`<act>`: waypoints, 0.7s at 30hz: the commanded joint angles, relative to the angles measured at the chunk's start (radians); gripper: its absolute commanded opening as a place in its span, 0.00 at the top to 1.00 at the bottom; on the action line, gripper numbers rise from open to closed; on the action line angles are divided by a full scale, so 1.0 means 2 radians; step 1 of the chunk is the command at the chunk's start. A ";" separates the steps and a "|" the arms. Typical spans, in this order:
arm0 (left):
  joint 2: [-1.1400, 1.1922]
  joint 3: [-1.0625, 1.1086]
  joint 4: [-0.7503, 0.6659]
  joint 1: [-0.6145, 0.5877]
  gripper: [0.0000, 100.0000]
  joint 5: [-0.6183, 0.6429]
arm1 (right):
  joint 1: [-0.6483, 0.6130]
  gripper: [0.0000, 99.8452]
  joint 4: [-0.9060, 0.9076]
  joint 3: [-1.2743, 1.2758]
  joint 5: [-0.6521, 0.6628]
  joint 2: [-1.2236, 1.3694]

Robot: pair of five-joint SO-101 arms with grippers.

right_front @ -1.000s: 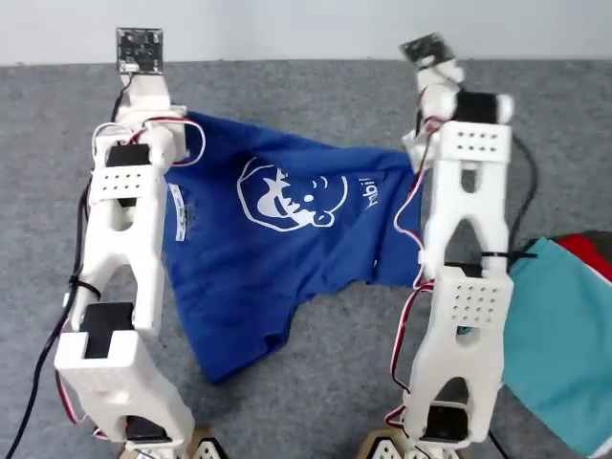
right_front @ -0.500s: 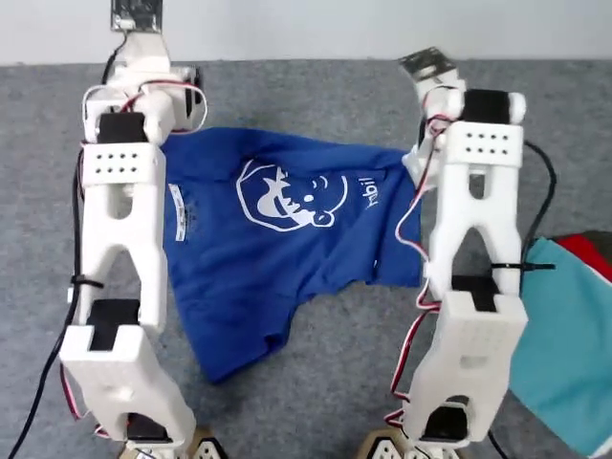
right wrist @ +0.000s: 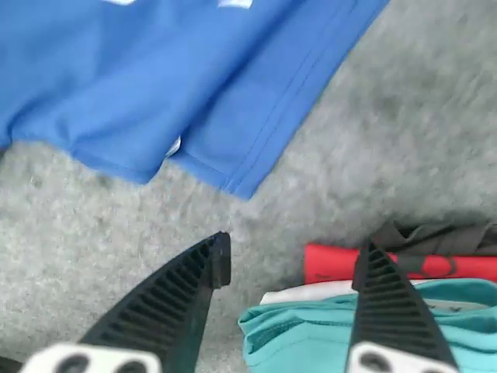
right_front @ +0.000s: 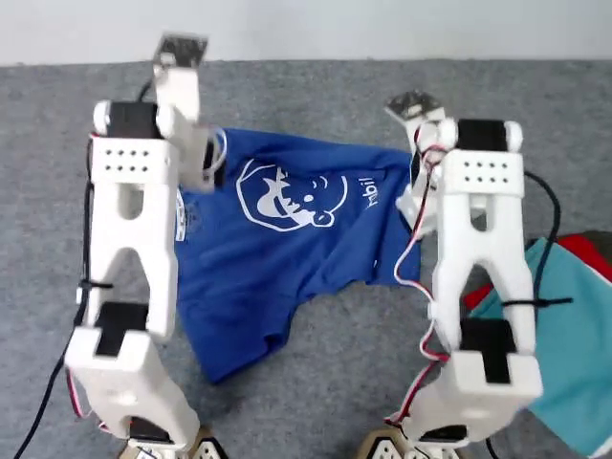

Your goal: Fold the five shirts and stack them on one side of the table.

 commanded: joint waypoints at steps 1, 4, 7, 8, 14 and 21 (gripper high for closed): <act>-0.099 0.217 0.018 0.041 0.84 -0.027 | 0.012 0.74 -0.041 0.079 0.010 -0.059; -0.164 0.338 0.018 0.051 0.88 -0.038 | 0.012 0.74 -0.069 0.144 0.025 -0.089; -0.214 0.422 0.012 0.050 0.88 -0.074 | 0.012 0.74 -0.097 0.193 0.026 -0.117; -0.223 0.441 0.012 0.049 0.88 -0.093 | 0.011 0.74 -0.103 0.205 0.026 -0.125; -0.217 0.495 -0.007 0.043 0.89 -0.151 | 0.013 0.74 -0.109 0.244 0.027 -0.164; -0.145 0.530 -0.078 0.093 0.89 -0.152 | 0.009 0.74 -0.109 0.248 0.025 -0.169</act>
